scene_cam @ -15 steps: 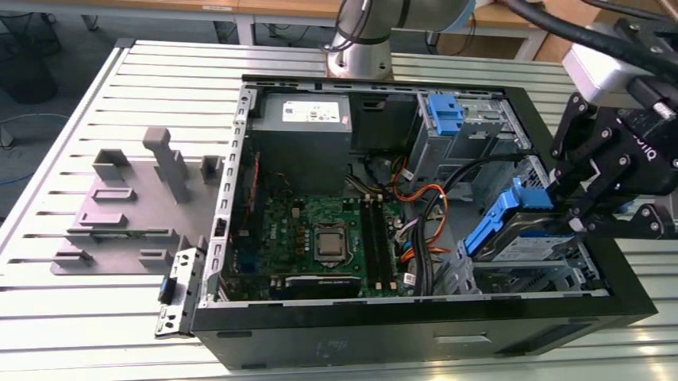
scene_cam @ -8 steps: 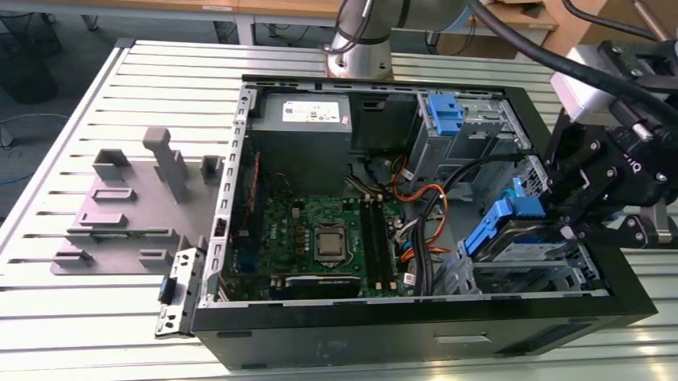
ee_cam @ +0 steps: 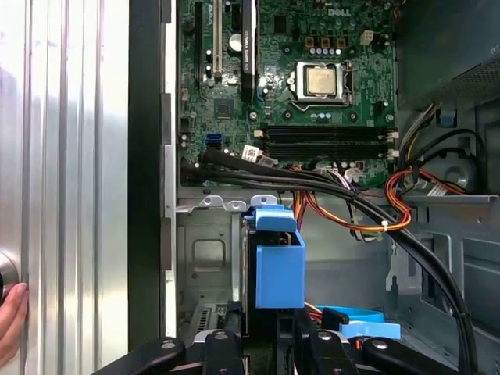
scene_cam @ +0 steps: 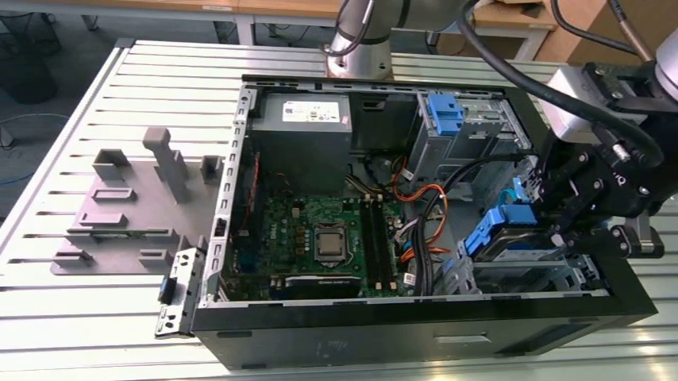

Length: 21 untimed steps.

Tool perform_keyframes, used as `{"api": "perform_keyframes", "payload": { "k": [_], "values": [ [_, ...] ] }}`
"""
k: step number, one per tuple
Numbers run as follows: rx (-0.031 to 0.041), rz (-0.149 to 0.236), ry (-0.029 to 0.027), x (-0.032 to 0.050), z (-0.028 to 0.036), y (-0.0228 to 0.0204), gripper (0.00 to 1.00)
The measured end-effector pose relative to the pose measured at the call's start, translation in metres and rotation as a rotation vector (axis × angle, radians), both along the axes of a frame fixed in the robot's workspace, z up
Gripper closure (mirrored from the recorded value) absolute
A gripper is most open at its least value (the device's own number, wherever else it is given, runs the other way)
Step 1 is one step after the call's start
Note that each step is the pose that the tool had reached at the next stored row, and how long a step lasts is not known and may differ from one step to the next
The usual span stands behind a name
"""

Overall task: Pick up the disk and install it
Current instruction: 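Insert the disk into the insertion slot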

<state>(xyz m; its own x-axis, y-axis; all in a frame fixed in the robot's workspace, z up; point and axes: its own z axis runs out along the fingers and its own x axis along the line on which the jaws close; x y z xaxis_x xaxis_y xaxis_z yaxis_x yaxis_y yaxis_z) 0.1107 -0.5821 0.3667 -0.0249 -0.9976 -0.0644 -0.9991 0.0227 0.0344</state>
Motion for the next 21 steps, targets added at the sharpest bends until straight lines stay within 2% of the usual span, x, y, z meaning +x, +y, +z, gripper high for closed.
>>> {"api": "perform_keyframes", "payload": {
  "k": [4,11,12,13,14,18,21],
  "values": [
    [0.0004,0.0,0.0,0.0,-0.0068,0.0,0.65],
    [0.0006,0.0,-0.0001,0.0,-0.0072,0.0,0.64],
    [0.0005,0.0,-0.0001,0.0,-0.0072,0.0,0.58],
    [0.0003,0.0,0.0,0.0,-0.0071,0.0,0.58],
    [0.0002,0.0,0.0,0.0,-0.0071,0.0,0.52],
    [0.0004,0.0,-0.0001,0.0,-0.0073,0.0,0.52],
    [0.0025,0.001,-0.0028,-0.0005,-0.0094,0.0004,0.52]
  ]
}}
